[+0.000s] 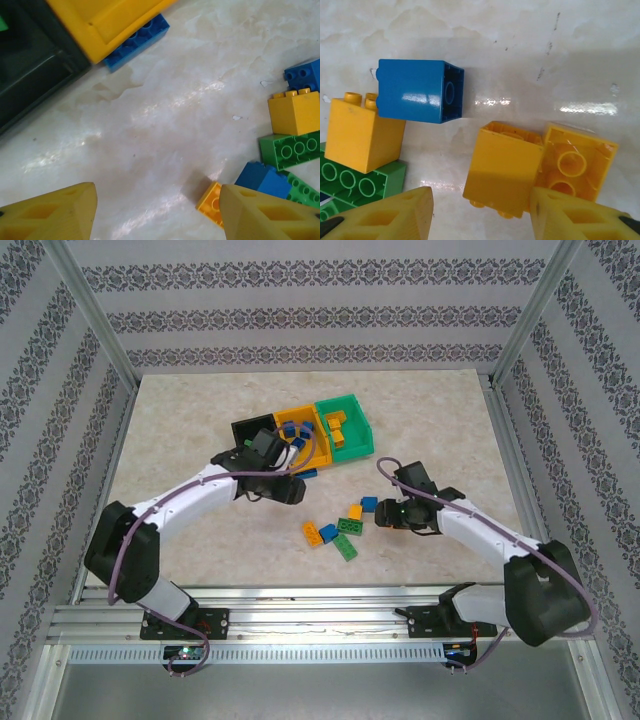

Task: Sort the legos into containers by color
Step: Pick up the lego from the center of the table.

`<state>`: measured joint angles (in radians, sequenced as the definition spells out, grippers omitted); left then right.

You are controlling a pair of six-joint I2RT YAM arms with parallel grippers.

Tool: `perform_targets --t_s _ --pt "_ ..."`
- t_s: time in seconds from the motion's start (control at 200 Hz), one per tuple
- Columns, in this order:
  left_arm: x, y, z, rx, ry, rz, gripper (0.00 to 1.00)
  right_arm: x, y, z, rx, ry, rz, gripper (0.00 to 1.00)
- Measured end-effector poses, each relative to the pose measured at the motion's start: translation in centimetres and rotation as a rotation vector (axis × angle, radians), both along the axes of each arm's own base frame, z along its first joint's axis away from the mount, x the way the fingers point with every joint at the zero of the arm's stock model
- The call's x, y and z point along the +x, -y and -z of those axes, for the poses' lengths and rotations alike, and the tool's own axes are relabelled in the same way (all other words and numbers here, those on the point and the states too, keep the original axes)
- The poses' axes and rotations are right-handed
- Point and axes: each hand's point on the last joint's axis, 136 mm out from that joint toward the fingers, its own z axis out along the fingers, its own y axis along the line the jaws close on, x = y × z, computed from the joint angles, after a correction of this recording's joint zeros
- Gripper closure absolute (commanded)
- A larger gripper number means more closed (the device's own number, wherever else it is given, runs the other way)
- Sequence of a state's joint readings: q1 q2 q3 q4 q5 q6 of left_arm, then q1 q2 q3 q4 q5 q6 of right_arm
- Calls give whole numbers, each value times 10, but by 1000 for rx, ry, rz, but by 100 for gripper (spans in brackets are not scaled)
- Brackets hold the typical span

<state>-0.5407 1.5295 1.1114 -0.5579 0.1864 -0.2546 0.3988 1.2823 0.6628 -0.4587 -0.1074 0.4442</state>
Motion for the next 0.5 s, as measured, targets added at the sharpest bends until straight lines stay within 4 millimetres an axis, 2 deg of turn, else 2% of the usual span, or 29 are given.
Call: perform_targets --t_s 0.205,0.405,0.5 --pt "-5 -17 -24 18 40 7 34 8 -9 11 -33 -39 -19 46" --pt "-6 -26 -25 38 24 6 34 15 -8 11 -81 -28 -18 47" --pt "-9 -26 -30 44 11 19 34 18 -6 12 -98 -26 -17 53"
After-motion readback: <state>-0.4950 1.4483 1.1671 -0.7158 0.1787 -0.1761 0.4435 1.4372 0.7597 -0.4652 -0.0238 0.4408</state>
